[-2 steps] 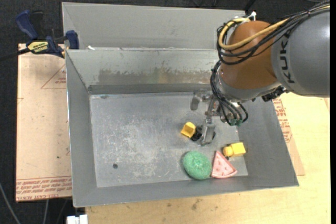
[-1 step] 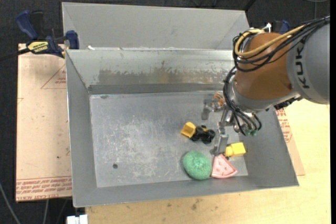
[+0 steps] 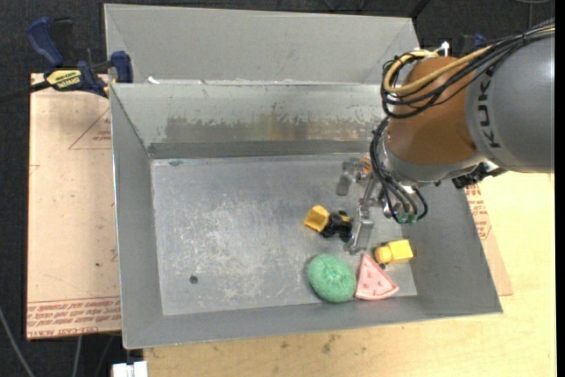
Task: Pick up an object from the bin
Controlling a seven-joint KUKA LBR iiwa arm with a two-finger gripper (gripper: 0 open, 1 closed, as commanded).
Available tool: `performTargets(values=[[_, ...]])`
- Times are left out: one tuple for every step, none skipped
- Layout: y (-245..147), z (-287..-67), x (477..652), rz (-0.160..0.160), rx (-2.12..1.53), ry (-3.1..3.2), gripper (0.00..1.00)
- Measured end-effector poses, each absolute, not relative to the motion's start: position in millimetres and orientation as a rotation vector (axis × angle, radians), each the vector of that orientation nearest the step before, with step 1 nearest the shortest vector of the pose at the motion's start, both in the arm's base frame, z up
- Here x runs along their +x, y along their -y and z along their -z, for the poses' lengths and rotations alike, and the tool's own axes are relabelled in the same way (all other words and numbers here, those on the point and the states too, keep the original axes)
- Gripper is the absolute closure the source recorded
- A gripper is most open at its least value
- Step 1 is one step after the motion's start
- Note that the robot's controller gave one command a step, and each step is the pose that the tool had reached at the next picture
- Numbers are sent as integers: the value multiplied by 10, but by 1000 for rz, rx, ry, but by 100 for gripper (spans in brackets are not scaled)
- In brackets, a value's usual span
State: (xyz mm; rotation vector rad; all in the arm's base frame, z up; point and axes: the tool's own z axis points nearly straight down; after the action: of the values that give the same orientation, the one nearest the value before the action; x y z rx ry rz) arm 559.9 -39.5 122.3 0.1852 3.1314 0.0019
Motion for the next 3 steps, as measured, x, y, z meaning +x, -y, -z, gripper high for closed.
performTargets(values=[[298, -684, 5539, -2, 158, -3139, 0], [515, -700, 5601, -1, 487, -3101, 100], [514, -700, 5600, -2, 487, -3101, 100]])
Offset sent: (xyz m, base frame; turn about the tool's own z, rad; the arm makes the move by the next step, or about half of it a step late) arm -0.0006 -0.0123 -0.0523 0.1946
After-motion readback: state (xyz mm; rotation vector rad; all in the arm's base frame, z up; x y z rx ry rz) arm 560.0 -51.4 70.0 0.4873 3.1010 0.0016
